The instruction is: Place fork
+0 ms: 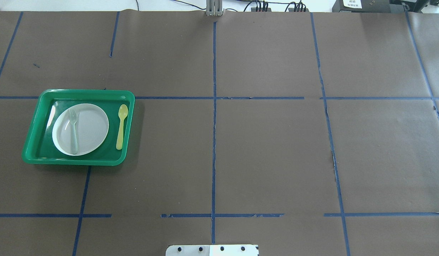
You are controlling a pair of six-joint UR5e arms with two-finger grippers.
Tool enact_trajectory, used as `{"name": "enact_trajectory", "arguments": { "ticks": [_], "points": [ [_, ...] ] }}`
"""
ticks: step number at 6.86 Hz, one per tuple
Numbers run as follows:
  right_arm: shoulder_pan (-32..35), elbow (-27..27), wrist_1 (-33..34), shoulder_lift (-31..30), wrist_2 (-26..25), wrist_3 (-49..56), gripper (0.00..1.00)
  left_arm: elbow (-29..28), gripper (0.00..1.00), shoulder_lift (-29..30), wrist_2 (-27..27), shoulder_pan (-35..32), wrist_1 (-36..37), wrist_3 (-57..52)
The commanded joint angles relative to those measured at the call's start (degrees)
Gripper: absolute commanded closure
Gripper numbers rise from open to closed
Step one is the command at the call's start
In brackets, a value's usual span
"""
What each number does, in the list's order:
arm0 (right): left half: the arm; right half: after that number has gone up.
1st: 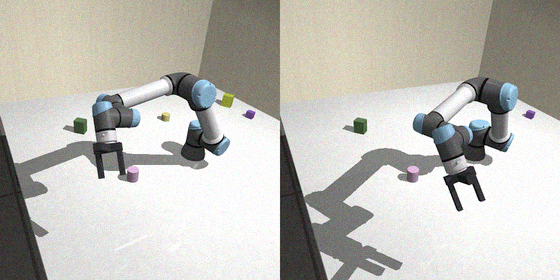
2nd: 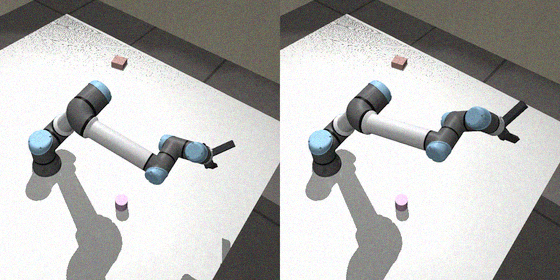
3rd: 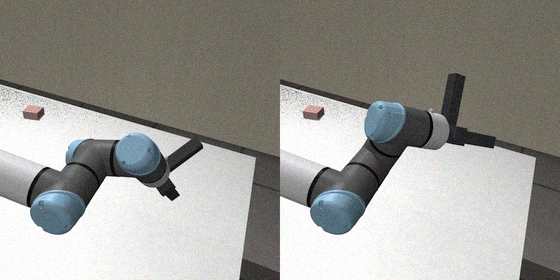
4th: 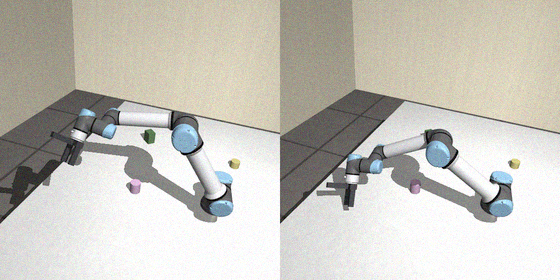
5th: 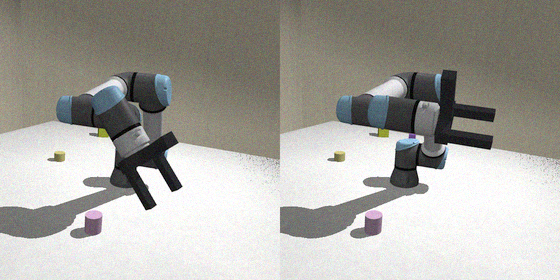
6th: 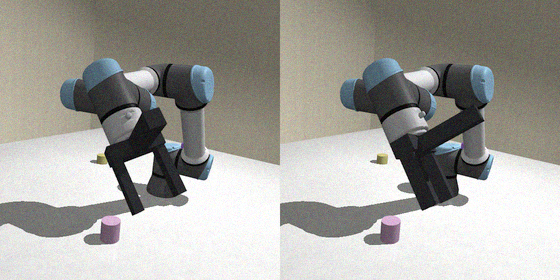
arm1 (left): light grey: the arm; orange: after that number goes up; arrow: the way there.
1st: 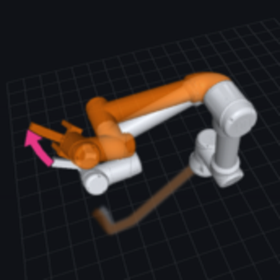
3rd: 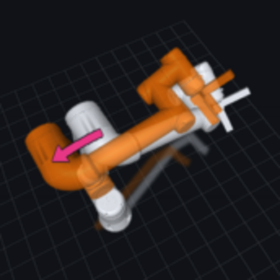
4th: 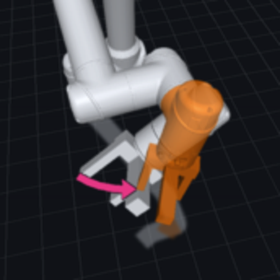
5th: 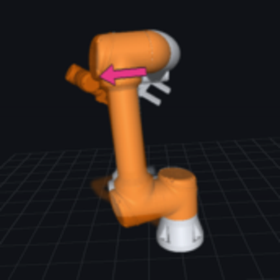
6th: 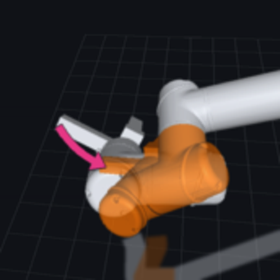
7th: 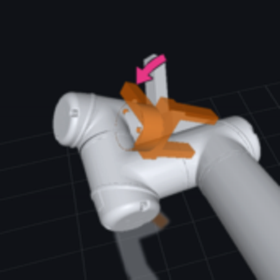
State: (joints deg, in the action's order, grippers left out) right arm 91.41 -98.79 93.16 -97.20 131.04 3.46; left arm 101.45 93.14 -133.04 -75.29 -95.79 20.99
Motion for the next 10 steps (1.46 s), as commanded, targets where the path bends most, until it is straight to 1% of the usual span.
{"name": "enact_trajectory", "arguments": {
  "ticks": [1,2,3,4,5,6,7,8,10],
  "points": [
    [0.0,0.0,0.0,0.0,0.0,0.1,0.0,5.0,0.0,2.2,2.2,10.4,-1.2,16.3],
    [0.0,0.0,0.0,0.0,0.0,0.0,0.0,4.6,0.0,4.2,6.4,14.9,-1.2,22.1],
    [0.0,0.0,0.0,0.0,0.0,0.0,0.0,3.4,0.0,4.2,7.9,18.1,-3.2,24.1],
    [0.0,0.0,0.0,0.0,0.0,0.1,0.0,1.2,0.0,4.2,8.0,19.3,-7.5,26.3],
    [0.0,0.0,0.0,0.0,0.0,0.0,0.0,-0.6,0.0,4.1,11.4,23.4,-12.5,33.6],
    [0.0,0.0,0.0,0.0,0.0,0.1,0.0,-2.1,0.0,4.1,13.6,26.1,-15.6,37.3],
    [0.0,0.0,0.0,0.0,0.0,0.1,0.0,-3.5,0.0,4.2,13.7,27.8,-16.2,38.4],
    [0.0,0.0,0.0,0.0,0.0,0.0,0.0,-4.8,0.0,4.2,15.2,29.1,-16.6,39.0],
    [0.0,0.0,0.0,0.0,0.0,0.1,0.0,-7.6,0.0,4.2,15.9,29.5,-19.8,39.0]
  ]
}}
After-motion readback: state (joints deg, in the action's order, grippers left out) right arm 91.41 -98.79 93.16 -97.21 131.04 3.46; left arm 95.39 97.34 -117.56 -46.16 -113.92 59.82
